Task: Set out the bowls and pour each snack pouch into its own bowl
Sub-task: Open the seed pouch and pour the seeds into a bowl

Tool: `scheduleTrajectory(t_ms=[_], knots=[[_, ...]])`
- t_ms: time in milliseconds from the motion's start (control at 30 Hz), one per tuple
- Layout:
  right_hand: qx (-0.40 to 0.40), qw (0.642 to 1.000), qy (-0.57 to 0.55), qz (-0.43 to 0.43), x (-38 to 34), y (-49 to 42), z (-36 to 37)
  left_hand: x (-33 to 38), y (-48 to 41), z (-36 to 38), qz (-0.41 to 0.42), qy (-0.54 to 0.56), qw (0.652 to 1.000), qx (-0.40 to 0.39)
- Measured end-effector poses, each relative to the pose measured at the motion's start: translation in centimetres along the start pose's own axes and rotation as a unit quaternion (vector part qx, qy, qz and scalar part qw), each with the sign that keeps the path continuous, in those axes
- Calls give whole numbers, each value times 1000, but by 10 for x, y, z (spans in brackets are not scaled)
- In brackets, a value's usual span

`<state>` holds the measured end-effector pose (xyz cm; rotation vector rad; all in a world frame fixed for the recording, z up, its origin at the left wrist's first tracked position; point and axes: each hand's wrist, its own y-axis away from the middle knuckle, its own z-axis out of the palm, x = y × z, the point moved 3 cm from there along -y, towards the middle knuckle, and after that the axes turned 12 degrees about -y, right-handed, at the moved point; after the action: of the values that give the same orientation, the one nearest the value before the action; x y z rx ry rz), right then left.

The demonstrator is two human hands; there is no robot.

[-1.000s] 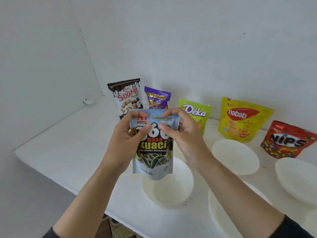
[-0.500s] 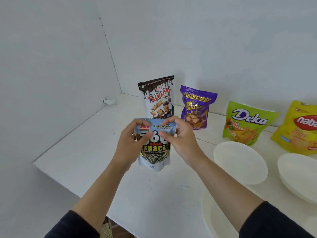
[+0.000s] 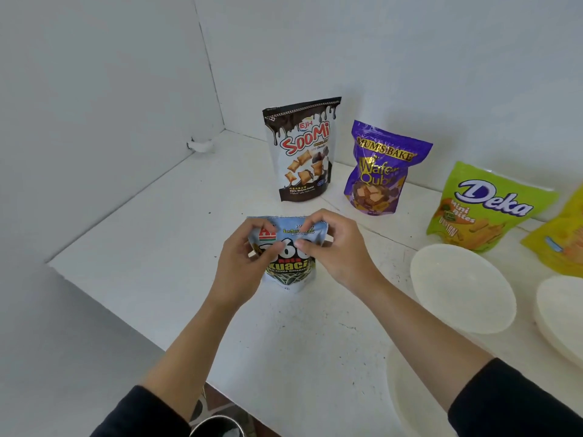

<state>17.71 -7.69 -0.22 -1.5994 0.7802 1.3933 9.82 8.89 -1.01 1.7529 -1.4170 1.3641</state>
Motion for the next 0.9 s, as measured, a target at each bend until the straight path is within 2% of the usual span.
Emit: scheduleTrajectory(t_ms=[167,400,533,733,900], knots=[[4,1000,27,-10,-3,5,5,5,-2,-7,25,-58,998,-31],[-5,986,102,-131,-37,-2,14,37,-17,-31,78,-150,985,-41],[-21,965,192,-174,-40,-8,21,42,-21,-41,140,-235,961,-38],[-7,953,232,-193,-35,-5,28,29,-18,-48,97,-215,972,-20],[-6,938,290,-192,-40,-8,34,32,-16,-45,48,-203,977,-36]])
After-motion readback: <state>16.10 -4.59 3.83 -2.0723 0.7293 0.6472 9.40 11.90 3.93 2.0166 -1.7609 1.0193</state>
